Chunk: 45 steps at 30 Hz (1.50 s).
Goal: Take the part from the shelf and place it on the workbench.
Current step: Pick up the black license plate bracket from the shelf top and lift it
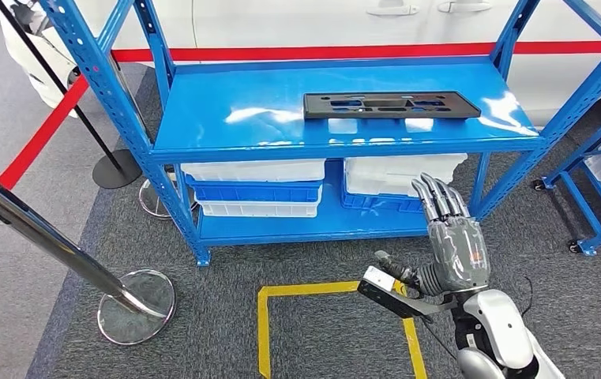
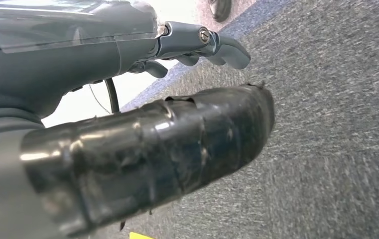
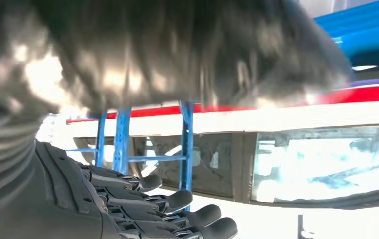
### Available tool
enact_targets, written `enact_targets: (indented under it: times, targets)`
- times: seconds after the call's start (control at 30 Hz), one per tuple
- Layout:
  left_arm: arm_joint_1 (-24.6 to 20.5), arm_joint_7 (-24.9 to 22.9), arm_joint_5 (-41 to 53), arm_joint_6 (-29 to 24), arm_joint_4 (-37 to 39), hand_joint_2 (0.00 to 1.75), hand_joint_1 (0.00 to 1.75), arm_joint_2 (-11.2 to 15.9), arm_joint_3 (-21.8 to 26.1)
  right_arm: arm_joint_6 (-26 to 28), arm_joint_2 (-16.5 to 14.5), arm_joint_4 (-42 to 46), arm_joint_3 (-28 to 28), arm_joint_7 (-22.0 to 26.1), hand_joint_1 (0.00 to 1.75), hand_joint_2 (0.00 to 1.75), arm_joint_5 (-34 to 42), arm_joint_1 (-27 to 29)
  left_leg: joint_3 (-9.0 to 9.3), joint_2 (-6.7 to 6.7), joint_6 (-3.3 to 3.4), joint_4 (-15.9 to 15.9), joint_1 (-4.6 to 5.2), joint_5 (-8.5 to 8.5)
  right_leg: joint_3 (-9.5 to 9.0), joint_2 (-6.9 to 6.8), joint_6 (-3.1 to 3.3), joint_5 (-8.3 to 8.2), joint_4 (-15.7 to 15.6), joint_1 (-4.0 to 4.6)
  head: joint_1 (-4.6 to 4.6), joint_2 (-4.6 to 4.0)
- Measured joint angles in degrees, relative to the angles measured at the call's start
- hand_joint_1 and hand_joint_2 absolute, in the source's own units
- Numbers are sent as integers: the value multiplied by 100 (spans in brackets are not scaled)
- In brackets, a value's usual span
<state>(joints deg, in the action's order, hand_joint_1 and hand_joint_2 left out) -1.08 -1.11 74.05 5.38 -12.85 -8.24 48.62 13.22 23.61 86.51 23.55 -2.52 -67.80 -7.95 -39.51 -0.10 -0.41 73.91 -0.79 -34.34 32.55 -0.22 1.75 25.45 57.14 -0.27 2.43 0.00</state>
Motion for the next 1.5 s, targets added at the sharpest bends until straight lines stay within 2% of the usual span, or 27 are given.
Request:
enact_targets:
  times: [0.03,0.07,0.13,0.17,0.3,0.37,0.43,0.47,0.5,0.53,0.6,0.63,0.67,0.73,0.83,0.87,0.93,0.97,1.0,1.03,1.1,1.13,1.2,1.3,1.37,1.47,1.5]
  targets:
    - [5,0,0,0,0,0,0,1,1,0,0,-5,1,-1,0,175,0,2,72,1,-10,-191,-7,176,-3,9,-13,14,18,-7,1,0]
    - [8,0,0,0,0,0,0,3,1,0,0,-8,1,-1,0,175,0,2,236,2,-14,-559,-16,409,-7,17,-35,34,44,-15,1,0]
    - [6,0,0,-1,0,0,0,5,1,-1,3,-8,1,-3,0,175,0,0,554,-6,11,-1250,-18,684,9,27,-97,85,115,-10,-2,0]
    - [3,1,0,-1,0,0,0,5,1,-2,5,-8,1,-4,0,175,0,-1,627,-13,40,-1419,-11,717,27,29,-130,102,146,-1,-5,0]
    - [2,3,1,-1,0,0,0,1,2,-8,13,-9,1,-7,0,175,0,-5,650,-20,185,-1502,-5,717,68,30,-239,160,220,-6,-7,1]
    - [0,9,1,1,0,0,0,0,3,-22,22,-14,1,-7,0,175,2,-11,670,-11,247,-1526,-29,723,253,27,-291,400,632,-23,-8,1]
    - [0,14,2,3,0,0,0,0,4,-50,26,-34,3,-6,0,87,5,-7,673,-9,279,-1526,-24,708,637,25,-330,717,1384,-42,-9,1]
    - [2,15,2,4,0,0,0,1,5,-64,26,-49,4,-6,0,44,8,-1,680,-10,282,-1526,-20,699,801,24,-339,783,1670,-49,-9,0]
    - [4,15,6,6,0,0,0,1,6,-73,26,-62,5,-5,0,0,10,3,693,-12,282,-1526,-16,687,873,24,-336,738,1759,-51,-9,0]
    - [6,16,9,10,0,0,0,1,8,-78,26,-72,5,-5,0,44,14,3,718,-16,277,-1525,-14,671,831,24,-321,582,1620,-49,-9,0]
    - [7,17,15,17,1,0,0,-4,9,-79,27,-79,5,-2,0,131,22,-5,783,-22,255,-1528,-12,627,492,24,-247,161,878,-24,-8,0]
    - [4,19,15,19,1,0,0,-11,10,-80,27,-80,5,-1,0,175,28,-10,807,-25,236,-1528,-6,605,324,20,-201,35,523,1,-8,0]
    - [3,20,15,20,1,0,0,-18,10,-81,29,-80,5,2,0,175,33,-19,818,-25,212,-1530,-5,588,217,17,-161,-13,296,27,-8,0]
    - [-1,22,21,21,0,0,0,-28,10,-90,33,-81,5,5,0,175,44,-41,831,-18,155,-1553,-11,564,168,19,-106,30,177,68,-9,1]
    - [-7,24,54,33,0,0,0,-35,9,-148,33,-110,7,29,0,175,70,-141,818,0,69,-1427,-10,463,31,28,-44,27,24,17,-5,1]
    - [-12,26,69,36,0,0,0,-34,8,-178,31,-144,14,37,0,175,79,-211,699,1,49,-1183,-7,351,-26,26,-23,29,-25,-2,-2,1]
    - [-18,29,96,37,0,0,0,-26,8,-234,28,-242,40,42,0,175,93,-356,278,-1,27,-458,-10,72,-82,20,8,77,-35,9,0,1]
    - [-16,31,101,37,0,0,0,-23,8,-253,26,-290,59,43,0,175,97,-409,61,-1,17,-135,-11,0,-108,21,15,110,-26,11,1,1]
    - [-9,31,103,37,0,0,0,-22,8,-269,25,-332,74,43,0,175,100,-444,-70,0,8,10,-14,41,-142,22,13,148,-17,11,0,1]
    - [-2,31,105,37,0,0,0,-21,8,-280,21,-369,86,43,0,175,101,-473,-99,0,2,-56,-18,204,-191,25,5,194,-7,9,1,1]
    - [13,33,110,37,0,0,0,-14,9,-291,9,-431,102,43,0,175,102,-534,115,1,14,-707,-24,717,-301,28,-33,312,18,-1,-1,0]
    - [17,34,113,37,1,0,0,-9,9,-296,0,-462,113,43,0,175,102,-575,260,3,28,-1044,-15,883,-338,32,-66,373,38,5,0,0]
    - [15,38,116,36,2,0,0,-3,8,-308,-18,-525,148,44,0,175,103,-657,428,-1,93,-1392,6,909,-364,30,-132,450,64,18,-2,1]
    - [4,44,118,36,2,0,0,-7,8,-315,-44,-608,203,48,0,175,107,-761,530,-13,202,-1505,4,809,-403,27,-204,473,132,18,0,1]
    - [6,43,118,37,2,0,0,-8,8,-316,-54,-651,227,48,0,175,107,-815,657,-15,273,-1564,-19,767,-220,27,-256,547,513,-4,-1,1]
    - [3,43,118,37,2,0,0,-7,8,-320,-64,-731,277,49,0,175,107,-844,802,-23,311,-1590,-22,658,474,25,-328,837,1515,-44,-2,0]
    - [4,43,118,37,2,0,0,-7,8,-321,-68,-756,298,49,0,175,107,-843,859,-29,304,-1590,-21,607,665,25,-339,869,1679,-52,-2,0]
